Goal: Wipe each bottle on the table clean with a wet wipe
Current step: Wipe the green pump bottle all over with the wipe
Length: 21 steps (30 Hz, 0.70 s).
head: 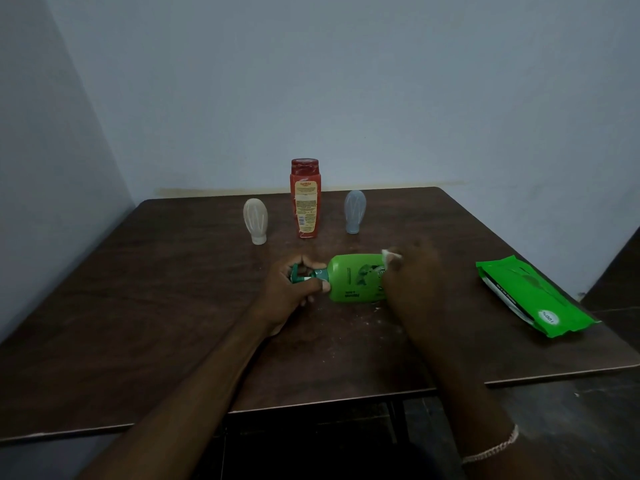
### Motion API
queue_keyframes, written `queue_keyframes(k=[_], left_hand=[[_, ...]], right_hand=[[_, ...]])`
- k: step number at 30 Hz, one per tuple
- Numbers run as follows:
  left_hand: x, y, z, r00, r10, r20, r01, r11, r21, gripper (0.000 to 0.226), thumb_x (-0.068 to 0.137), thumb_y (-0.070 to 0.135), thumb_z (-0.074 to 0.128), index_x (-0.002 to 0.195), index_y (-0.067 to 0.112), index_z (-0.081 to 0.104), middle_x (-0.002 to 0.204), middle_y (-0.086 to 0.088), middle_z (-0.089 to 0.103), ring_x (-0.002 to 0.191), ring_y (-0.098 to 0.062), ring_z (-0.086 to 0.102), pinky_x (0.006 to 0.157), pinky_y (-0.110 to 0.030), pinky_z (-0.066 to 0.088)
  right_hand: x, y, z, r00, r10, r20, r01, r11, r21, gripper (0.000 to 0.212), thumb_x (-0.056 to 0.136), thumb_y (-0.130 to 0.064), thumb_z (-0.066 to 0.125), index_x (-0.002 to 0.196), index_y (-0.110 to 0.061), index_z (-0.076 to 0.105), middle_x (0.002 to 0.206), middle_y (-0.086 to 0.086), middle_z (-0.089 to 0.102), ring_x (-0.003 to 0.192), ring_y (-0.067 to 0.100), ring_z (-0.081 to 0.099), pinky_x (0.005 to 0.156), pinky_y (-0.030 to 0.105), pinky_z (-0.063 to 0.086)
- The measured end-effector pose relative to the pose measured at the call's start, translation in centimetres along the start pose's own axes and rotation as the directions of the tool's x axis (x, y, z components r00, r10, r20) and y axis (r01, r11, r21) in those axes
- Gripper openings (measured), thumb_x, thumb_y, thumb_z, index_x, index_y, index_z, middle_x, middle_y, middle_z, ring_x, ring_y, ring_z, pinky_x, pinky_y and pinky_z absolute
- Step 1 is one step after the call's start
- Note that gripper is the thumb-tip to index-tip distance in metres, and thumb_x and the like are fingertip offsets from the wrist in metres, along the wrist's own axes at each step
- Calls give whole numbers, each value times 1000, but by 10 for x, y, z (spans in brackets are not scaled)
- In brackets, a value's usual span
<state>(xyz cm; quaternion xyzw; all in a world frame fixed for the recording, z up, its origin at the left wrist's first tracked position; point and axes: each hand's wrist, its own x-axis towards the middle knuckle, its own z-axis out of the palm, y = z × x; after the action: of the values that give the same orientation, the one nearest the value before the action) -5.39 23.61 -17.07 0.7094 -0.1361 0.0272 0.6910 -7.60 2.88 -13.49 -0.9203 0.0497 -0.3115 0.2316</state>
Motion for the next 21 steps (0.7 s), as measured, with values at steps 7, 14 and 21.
queue_keyframes(k=[7,14,21], left_hand=[[0,-1,-1,1000,-13,-25,12,1000,-9,19,79,-8,72,95,-5,61,83,4,74,53,-12,53,44,-20,40],[0,0,-1,1000,-14,-14,13,999,-49,22,79,-9,72,86,11,64,85,0,72,53,-13,52,43,-20,39],[0,0,0,999,-32,-18,31,998,-52,22,80,-9,72,85,10,63,84,2,72,51,-11,52,43,-19,39]], right_hand=[[-12,-3,4,967,-253,-2,252,959,129,25,87,-5,63,110,-11,69,92,11,60,85,24,55,68,33,46],[4,78,-8,996,74,-46,-71,996,55,21,91,-20,61,104,-12,74,89,16,60,78,33,57,67,30,40],[-17,92,-10,980,193,-45,-182,966,186,27,83,-27,71,109,-20,74,97,8,72,86,24,66,75,28,46]])
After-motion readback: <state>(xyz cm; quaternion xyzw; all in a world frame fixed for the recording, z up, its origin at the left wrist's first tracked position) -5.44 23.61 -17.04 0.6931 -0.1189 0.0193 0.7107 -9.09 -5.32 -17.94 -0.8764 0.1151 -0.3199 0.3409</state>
